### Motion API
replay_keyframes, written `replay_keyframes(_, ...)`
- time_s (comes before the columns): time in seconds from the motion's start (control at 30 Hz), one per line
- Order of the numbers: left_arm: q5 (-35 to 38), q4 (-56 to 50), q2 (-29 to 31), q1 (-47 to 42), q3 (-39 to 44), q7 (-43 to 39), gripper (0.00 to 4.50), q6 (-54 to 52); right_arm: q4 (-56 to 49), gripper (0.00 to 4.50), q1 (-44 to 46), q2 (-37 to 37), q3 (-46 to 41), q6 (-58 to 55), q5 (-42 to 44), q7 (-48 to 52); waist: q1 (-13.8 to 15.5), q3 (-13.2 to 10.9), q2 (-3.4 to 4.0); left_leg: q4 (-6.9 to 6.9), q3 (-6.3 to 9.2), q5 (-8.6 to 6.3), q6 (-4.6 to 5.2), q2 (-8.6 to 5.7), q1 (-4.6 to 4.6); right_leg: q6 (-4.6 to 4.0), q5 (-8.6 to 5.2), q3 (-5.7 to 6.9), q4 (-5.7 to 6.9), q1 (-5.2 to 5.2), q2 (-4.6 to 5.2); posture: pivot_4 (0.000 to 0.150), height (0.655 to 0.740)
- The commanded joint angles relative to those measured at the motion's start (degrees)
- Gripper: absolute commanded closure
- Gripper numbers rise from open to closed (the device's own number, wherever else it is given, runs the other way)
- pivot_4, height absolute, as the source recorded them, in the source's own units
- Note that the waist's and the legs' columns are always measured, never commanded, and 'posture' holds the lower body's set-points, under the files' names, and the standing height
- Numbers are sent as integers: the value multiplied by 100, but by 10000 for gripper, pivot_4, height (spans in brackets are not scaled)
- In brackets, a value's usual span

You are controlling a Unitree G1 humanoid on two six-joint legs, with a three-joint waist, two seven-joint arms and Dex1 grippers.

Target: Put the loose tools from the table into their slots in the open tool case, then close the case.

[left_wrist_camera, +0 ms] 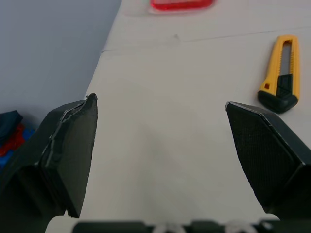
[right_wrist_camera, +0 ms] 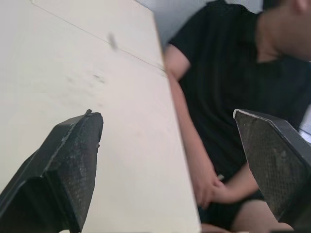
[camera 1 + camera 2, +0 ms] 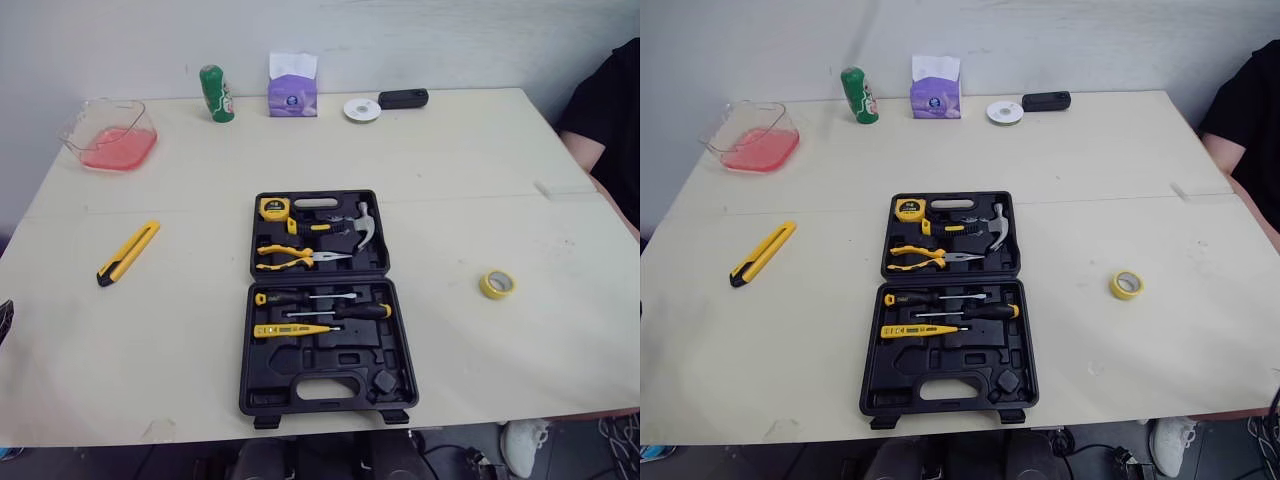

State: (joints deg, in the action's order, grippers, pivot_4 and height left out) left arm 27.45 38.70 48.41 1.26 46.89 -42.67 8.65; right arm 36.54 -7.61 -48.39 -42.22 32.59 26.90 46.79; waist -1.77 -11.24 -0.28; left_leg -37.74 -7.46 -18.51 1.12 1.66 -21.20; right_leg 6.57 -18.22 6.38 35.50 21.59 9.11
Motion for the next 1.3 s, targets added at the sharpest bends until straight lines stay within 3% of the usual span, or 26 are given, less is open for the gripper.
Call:
replay_keyframes(0.03,113,-210,162,0,92,-35,690,-86,-471,0,-42,28,-119,-194,227,49,1,0,1,0,-1,0,1,-1,-1,0,0,-2,0,1,0,1500,7400)
replay_keyframes(0.17,30,-750,307,-24,-301,-329,690,-598,-2120,0,18,347,445,-950,685,264,7,1,-6,5,0,-1,0,2,-1,0,0,0,-3,1,-2,1500,7400)
replay_keyframes(0.27,233,-1162,351,-342,-678,-359,690,-1578,-3185,0,245,385,841,-1744,1147,342,14,0,-3,1,1,5,0,1,1,-1,0,-6,7,1,-1,1500,7400)
replay_keyframes(0.4,72,-1488,532,-733,-1271,-410,690,-2487,-3952,0,584,319,1203,-2440,1367,480,25,0,-3,5,5,9,-5,1,-4,-4,2,-3,8,7,-5,1500,7400)
replay_keyframes(0.6,-322,-1155,850,-1472,-2067,-435,690,-3300,-4920,0,757,285,1686,-3205,1607,829,35,-1,-8,16,4,22,23,7,-17,-3,2,30,9,12,-56,1500,7400)
replay_keyframes(0.93,-1539,990,815,-3684,-3482,-606,690,-2671,-6347,0,646,548,2452,-4160,1967,923,43,-2,-57,5,-12,30,30,4,-21,0,4,51,22,21,-61,1500,7400)
replay_keyframes(1.3,-2295,2354,542,-4648,-4087,-703,690,-1865,-6341,0,547,678,2393,-3999,1775,1235,46,-2,-88,-22,-24,30,40,5,-33,3,5,49,39,35,-62,1500,7400)
